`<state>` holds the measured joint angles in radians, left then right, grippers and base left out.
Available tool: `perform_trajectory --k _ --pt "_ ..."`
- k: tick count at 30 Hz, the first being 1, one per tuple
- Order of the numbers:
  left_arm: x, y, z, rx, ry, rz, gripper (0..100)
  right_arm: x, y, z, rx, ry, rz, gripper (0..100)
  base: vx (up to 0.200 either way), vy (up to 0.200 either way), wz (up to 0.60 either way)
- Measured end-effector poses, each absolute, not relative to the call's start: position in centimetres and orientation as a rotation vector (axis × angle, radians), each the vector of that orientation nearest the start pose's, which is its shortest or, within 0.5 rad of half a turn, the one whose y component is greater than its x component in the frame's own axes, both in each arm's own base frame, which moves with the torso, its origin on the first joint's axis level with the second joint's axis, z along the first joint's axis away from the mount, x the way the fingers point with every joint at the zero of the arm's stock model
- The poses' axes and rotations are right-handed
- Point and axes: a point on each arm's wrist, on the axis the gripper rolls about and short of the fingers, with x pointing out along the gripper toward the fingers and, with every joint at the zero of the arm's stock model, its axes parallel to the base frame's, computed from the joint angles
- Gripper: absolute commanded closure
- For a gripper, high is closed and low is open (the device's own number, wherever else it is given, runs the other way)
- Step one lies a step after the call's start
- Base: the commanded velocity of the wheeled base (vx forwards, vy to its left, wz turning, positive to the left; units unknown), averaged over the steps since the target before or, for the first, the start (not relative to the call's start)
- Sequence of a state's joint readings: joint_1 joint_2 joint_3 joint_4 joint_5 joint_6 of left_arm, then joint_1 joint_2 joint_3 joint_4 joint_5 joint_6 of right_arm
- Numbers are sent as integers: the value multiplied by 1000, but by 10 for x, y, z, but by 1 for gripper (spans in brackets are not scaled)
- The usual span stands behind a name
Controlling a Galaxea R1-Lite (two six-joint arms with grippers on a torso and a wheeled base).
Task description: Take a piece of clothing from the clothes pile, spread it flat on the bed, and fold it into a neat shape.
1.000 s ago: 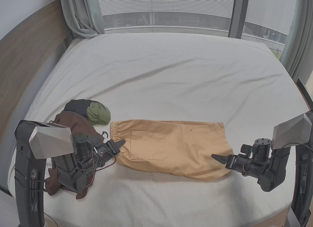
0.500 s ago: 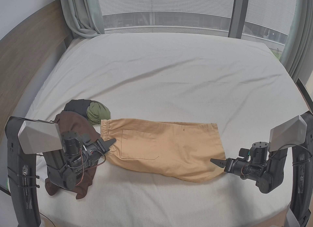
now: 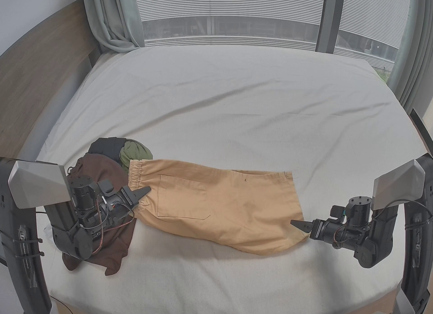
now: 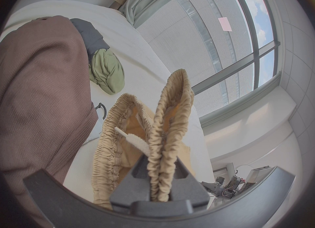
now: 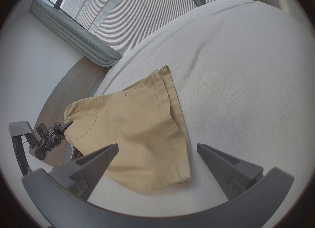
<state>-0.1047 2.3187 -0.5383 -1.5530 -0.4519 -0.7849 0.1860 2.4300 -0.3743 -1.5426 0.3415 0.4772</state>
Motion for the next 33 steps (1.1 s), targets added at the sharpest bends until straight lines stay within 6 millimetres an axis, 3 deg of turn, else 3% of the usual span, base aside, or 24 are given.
perform_trajectory --k 9,20,33 --pt "336 -69 26 -826 423 -517 100 294 64 -40 495 623 390 0 0 0 0" --pt "340 -116 45 -831 394 -673 100 295 64 -32 495 598 395 0 0 0 0" --pt "344 -160 50 -849 392 -798 100 296 62 -27 498 578 395 0 0 0 0"
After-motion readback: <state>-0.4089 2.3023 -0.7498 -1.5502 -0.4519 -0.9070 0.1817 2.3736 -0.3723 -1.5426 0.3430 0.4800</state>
